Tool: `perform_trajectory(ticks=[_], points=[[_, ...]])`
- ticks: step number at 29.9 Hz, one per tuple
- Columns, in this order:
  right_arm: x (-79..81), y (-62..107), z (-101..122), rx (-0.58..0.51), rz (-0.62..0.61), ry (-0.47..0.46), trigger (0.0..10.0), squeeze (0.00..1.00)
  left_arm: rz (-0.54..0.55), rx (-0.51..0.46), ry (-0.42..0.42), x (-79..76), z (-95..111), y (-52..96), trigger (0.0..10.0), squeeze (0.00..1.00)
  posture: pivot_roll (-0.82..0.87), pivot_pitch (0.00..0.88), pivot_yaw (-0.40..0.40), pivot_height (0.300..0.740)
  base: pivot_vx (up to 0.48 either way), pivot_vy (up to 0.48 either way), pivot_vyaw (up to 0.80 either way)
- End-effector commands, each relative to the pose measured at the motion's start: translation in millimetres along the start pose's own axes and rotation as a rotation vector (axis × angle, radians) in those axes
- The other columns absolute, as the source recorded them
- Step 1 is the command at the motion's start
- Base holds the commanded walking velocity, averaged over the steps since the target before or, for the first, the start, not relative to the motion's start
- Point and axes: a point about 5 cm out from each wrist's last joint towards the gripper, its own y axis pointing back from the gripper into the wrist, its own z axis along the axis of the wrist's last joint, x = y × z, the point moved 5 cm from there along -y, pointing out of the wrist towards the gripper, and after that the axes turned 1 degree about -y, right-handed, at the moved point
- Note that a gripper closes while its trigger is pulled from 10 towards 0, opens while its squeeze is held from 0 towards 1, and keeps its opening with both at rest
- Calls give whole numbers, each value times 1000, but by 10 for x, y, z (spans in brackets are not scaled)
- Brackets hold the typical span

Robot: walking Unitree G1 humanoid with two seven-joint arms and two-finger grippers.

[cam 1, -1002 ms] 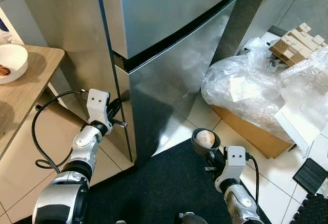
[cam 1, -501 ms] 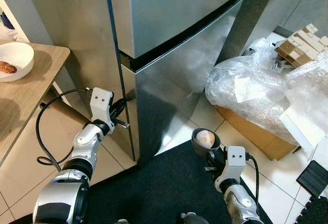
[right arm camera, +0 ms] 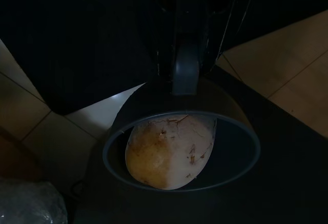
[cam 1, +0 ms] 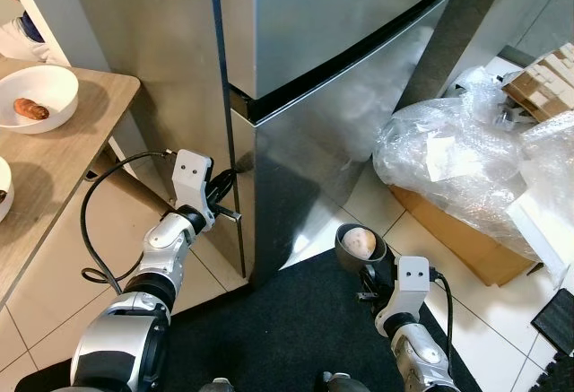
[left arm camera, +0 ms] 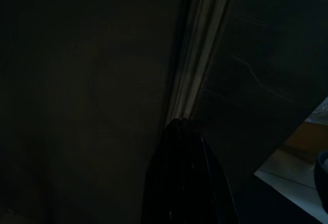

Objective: Restocking fridge

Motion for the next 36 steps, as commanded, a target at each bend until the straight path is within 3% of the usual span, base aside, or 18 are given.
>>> perform_trajectory(ticks=[1,14,27,33,35,36], points=[[-14,30,-8,-13,-7,-3,10000,0,-217,49,-9,-526,-123,-126,10000,0,-135,191,-1,736,0,0,0],[-22,31,-1,-14,-4,1,10000,0,-305,56,-9,-757,-154,-163,10000,0,-144,174,2,736,0,0,0],[-34,40,-10,-11,-6,4,10000,0,-334,83,-52,-790,-186,-155,10000,0,-144,170,8,736,0,0,0],[-32,50,-29,-6,-6,4,10000,0,-511,167,-158,-914,-364,30,10000,0,-143,171,8,736,0,0,0],[-35,55,-36,-3,-5,5,10000,0,-552,144,-128,-946,-314,61,10000,0,-141,172,3,736,0,0,0],[-37,57,-39,-1,-3,6,10000,0,-561,84,-85,-959,-184,45,10000,0,-140,171,1,736,0,0,0]])
